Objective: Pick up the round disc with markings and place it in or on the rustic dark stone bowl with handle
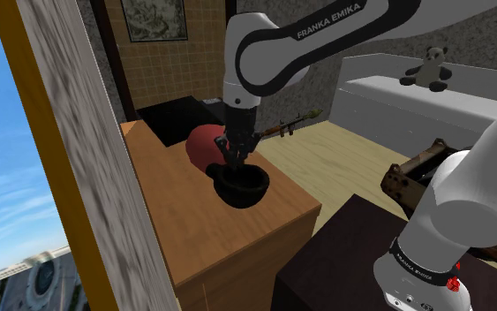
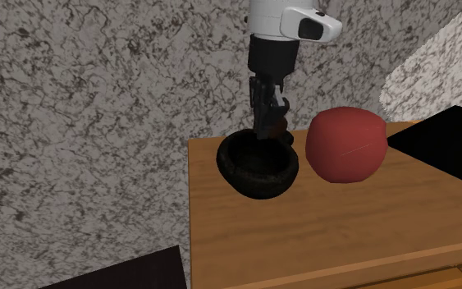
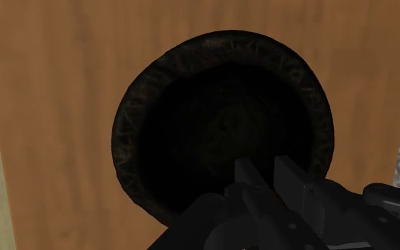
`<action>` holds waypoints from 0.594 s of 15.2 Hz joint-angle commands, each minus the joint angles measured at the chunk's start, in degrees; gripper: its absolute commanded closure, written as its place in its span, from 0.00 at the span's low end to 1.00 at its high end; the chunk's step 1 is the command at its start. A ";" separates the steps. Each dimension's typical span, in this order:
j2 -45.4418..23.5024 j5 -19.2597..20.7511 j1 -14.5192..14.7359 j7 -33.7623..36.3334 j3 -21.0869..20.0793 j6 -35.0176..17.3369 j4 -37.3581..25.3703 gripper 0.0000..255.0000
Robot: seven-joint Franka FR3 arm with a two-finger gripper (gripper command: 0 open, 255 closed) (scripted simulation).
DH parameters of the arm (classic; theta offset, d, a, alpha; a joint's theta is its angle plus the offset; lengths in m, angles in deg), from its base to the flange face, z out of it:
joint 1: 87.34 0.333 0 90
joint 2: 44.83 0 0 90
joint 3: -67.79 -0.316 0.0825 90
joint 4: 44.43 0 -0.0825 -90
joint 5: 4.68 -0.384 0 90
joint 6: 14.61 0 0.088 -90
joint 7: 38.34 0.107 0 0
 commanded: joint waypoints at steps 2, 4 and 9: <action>-0.65 0.06 0.01 -0.07 -0.12 -1.55 0.88 1.00; -0.66 0.06 0.01 -0.07 -0.12 -1.55 0.88 1.00; -0.66 0.06 0.01 -0.06 -0.12 -1.54 0.87 0.00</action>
